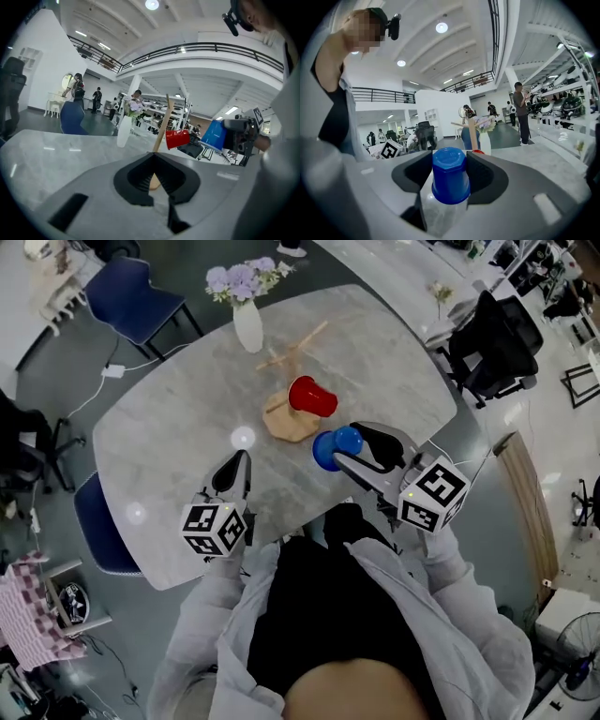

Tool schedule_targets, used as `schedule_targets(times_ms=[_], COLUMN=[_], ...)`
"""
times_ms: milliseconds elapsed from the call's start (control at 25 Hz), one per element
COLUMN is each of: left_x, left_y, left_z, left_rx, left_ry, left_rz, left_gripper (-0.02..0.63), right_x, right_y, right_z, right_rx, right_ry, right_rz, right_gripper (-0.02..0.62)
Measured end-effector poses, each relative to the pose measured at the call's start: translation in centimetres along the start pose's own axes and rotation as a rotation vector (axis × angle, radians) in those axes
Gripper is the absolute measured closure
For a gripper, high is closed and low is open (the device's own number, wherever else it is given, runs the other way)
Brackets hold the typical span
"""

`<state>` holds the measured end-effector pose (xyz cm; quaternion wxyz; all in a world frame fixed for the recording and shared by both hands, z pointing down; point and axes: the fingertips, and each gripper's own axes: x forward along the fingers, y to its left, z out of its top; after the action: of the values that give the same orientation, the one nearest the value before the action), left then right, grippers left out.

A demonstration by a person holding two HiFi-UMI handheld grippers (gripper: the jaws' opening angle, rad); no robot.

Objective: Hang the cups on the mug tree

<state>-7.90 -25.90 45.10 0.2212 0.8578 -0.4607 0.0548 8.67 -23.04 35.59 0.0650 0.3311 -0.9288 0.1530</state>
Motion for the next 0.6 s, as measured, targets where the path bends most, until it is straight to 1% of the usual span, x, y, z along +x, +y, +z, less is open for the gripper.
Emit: schedule_targets(times_ms=[80,160,400,480,600], left_x=[1.2,2.3,6.0,7.1,8.2], left_y=[-0.9,-1.5,-3.2,-3.6,-3.7], left_z=[1.3,2.6,5.6,6.4,7.2], left_rx=[0.016,0.029,0.060,0.067,0.064], left_ry=[-0.017,-0.034,-0.078,-0.091,-0.114], left_rz=[-0.010,-0.004,0.049,0.080,0.141], left_gripper=[0.607,0.607,0.607,0.607,0.607], right_x=[-1.3,-2.0,-2.1,-1.7,0.0], right_y=[-1.6,-3.5,-10.8,-13.2,-16.0], right_z=[2.4,4.8,11.7,13.8,15.8], right_rx=[-0.002,-0.016,-0.060,-0.062,-0.041], right_ry=[-0.030,-0.061,-0.135,-0.159,-0.172], right_rz=[0.002,0.000,0.024,0.049,0.119], right_gripper=[0.356,0.356,0.356,0.356,0.356])
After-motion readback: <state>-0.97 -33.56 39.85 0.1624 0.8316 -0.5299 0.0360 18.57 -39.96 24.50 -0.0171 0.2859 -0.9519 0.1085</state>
